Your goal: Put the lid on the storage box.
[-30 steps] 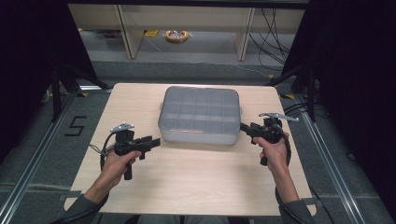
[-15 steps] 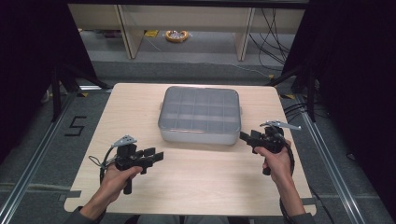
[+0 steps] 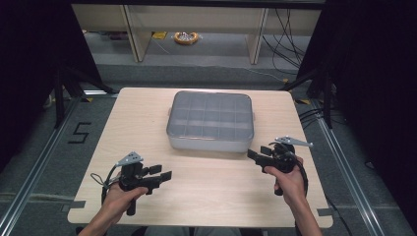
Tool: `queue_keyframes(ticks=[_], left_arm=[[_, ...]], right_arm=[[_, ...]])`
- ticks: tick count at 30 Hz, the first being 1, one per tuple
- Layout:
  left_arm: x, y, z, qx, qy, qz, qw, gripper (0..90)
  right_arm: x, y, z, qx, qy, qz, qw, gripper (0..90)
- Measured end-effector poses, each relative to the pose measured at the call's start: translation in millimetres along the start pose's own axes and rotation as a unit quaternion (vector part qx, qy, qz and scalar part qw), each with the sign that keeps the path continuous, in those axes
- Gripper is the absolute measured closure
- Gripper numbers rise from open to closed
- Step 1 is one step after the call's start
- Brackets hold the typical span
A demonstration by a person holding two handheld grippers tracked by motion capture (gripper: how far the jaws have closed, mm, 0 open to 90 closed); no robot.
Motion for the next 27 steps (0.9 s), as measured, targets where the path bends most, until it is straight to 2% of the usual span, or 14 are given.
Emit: queue_keyframes(ticks=[3, 4, 5, 6, 8, 10, 11, 12, 13, 20, 24, 25, 26, 27], left_arm=[[-6.1, 3.1, -0.9, -0.004, -0.004, 0.006, 1.0000, 40.7], [-7.9, 3.9, -1.5, -0.003, -0.006, 0.010, 0.9999, 40.2], [-9.5, 5.4, -1.4, -0.003, -0.006, 0.010, 0.9999, 39.5], [-11.2, 5.6, -2.0, -0.001, -0.008, 0.013, 0.9999, 38.8], [-14.1, 7.6, -2.5, -0.008, -0.011, 0.010, 0.9999, 37.1], [-16.5, 9.1, -2.8, -0.009, -0.012, 0.013, 0.9998, 37.0], [-17.9, 9.4, -3.3, -0.010, -0.014, 0.015, 0.9997, 36.8], [-18.6, 10.4, -3.3, -0.010, -0.013, 0.013, 0.9998, 36.3], [-19.6, 10.5, -4.0, -0.008, -0.016, 0.016, 0.9997, 35.8], [-25.8, 13.8, -5.8, -0.010, -0.020, 0.035, 0.9991, 33.4], [-29.1, 15.1, -6.6, -0.010, -0.022, 0.037, 0.9990, 31.2], [-29.9, 14.9, -6.6, -0.009, -0.023, 0.041, 0.9989, 30.6], [-30.8, 14.5, -6.8, -0.008, -0.024, 0.046, 0.9986, 30.0], [-32.0, 14.6, -7.3, -0.007, -0.026, 0.048, 0.9985, 29.7]], right_arm=[[-6.2, -4.9, -3.2, 0.004, -0.005, 0.001, 1.0000, 35.7], [-9.8, -8.6, -5.7, 0.001, -0.014, 0.015, 0.9998, 35.6], [-10.6, -6.4, -6.1, 0.004, -0.009, -0.005, 0.9999, 35.6], [-12.9, -9.2, -6.4, 0.006, -0.009, 0.002, 0.9999, 35.5], [-16.2, -10.4, -8.4, 0.011, -0.009, -0.005, 0.9999, 35.4], [-20.8, -11.0, -12.2, 0.009, -0.023, -0.012, 0.9996, 35.1], [-21.6, -12.3, -11.0, 0.012, -0.012, -0.010, 0.9998, 35.0], [-25.1, -16.5, -13.4, 0.009, -0.023, 0.011, 0.9996, 34.9], [-25.9, -14.2, -12.6, 0.014, -0.016, -0.009, 0.9997, 34.8], [-39.7, -22.1, -17.1, 0.024, -0.021, -0.008, 0.9994, 33.7], [-45.2, -24.7, -20.3, 0.027, -0.024, -0.022, 0.9991, 32.1], [-46.2, -26.2, -21.8, 0.027, -0.026, -0.017, 0.9992, 30.7], [-47.6, -29.2, -22.2, 0.024, -0.024, 0.003, 0.9994, 29.0], [-48.4, -26.8, -23.9, 0.023, -0.029, -0.010, 0.9993, 28.9]])
Point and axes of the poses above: each handheld gripper's, and its own axes: z roughly forward along the jaws, x roughly out of its top, y roughly to its right, the point moved 9 cm from there along z, roughly forward along the jaws, and after that the axes turned 7 degrees about y, right-handed, at the moved point
